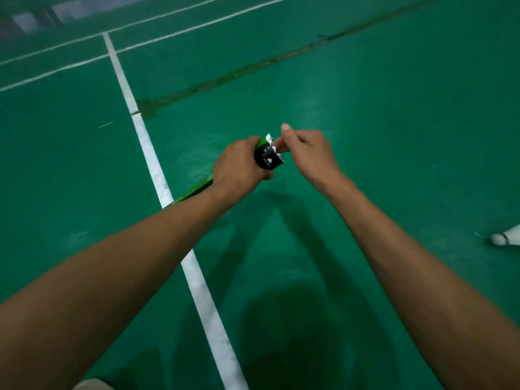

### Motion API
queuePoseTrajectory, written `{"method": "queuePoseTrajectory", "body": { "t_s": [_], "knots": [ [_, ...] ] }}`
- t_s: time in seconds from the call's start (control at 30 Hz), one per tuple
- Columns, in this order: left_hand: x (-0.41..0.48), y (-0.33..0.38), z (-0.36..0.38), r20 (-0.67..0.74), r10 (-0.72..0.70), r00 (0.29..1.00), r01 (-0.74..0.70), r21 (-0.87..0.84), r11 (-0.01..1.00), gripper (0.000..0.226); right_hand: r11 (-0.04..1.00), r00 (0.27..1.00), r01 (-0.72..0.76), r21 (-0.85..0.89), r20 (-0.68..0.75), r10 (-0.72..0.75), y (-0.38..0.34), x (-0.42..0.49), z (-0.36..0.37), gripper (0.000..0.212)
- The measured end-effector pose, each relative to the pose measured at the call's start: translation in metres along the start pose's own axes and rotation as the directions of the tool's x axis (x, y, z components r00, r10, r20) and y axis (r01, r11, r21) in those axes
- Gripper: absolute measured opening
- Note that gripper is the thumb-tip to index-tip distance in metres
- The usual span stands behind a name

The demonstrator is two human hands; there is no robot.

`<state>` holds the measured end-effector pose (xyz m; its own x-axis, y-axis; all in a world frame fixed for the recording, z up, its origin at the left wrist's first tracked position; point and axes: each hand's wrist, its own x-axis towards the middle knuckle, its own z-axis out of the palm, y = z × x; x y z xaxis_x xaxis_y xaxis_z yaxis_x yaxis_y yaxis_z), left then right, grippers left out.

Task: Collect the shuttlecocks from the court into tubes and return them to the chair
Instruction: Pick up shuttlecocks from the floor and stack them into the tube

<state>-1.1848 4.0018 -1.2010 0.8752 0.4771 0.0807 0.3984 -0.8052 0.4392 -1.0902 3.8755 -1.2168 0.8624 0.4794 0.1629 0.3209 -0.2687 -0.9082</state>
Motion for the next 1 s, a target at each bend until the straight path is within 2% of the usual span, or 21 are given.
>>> {"method": "queuePoseTrajectory", "body": {
  "t_s": [0.1,0.17,0.23,0.3,0.37,0.47,0.63,0.67,0.77,0.8,0.87,1.0],
  "knots": [
    [0.004,0.014,0.0,-0.007,0.098,0.995,-0.098,-0.005,0.995,0.054,0.991,0.995,-0.046,-0.126,0.077,0.056,-0.01,-0.002,-0.01,0.058],
    [0.006,0.022,-0.006,-0.001,0.138,0.99,-0.138,0.01,0.99,0.055,0.991,0.987,-0.079,-0.104,0.129,0.093,-0.013,-0.005,-0.012,0.058],
    [0.007,0.034,-0.009,0.013,0.211,0.977,-0.212,0.041,0.976,0.058,0.984,0.97,-0.171,-0.044,0.169,0.176,-0.017,-0.005,-0.021,0.066],
    [0.005,0.052,-0.005,0.017,0.306,0.952,-0.307,0.065,0.95,0.059,0.948,0.937,-0.305,0.087,0.204,0.283,-0.019,-0.005,-0.037,0.061],
    [0.002,0.07,0.0,0.0,0.378,0.926,-0.377,0.074,0.923,0.056,0.922,0.923,-0.339,0.184,0.257,0.288,-0.021,-0.009,-0.054,0.051],
    [0.004,0.089,0.003,-0.013,0.433,0.901,-0.431,0.081,0.899,0.055,0.905,0.914,-0.353,0.239,0.296,0.278,-0.023,-0.015,-0.076,0.048],
    [0.014,0.098,0.012,0.043,0.495,0.868,-0.496,0.024,0.868,0.06,0.887,0.915,-0.382,0.258,0.242,0.324,-0.021,-0.021,-0.085,0.043],
    [0.017,0.099,0.013,0.05,0.507,0.861,-0.508,0.011,0.861,0.06,0.894,0.923,-0.373,0.247,0.195,0.331,-0.02,-0.02,-0.086,0.043],
    [0.029,0.101,0.012,0.051,0.53,0.847,-0.529,-0.034,0.848,0.066,0.946,0.949,-0.287,0.148,-0.094,0.302,-0.018,-0.012,-0.098,0.05],
    [0.034,0.101,0.012,0.051,0.538,0.841,-0.536,-0.046,0.843,0.07,0.953,0.946,-0.268,0.14,-0.149,0.288,-0.017,-0.01,-0.102,0.052],
    [0.041,0.102,0.013,0.057,0.556,0.829,-0.553,-0.057,0.831,0.072,0.951,0.943,-0.28,0.132,-0.147,0.299,-0.019,-0.009,-0.107,0.055],
    [0.043,0.098,0.023,0.079,0.636,0.768,-0.635,-0.044,0.772,0.07,0.924,0.926,-0.369,0.097,-0.043,0.375,-0.02,-0.018,-0.106,0.054]
  ]
}}
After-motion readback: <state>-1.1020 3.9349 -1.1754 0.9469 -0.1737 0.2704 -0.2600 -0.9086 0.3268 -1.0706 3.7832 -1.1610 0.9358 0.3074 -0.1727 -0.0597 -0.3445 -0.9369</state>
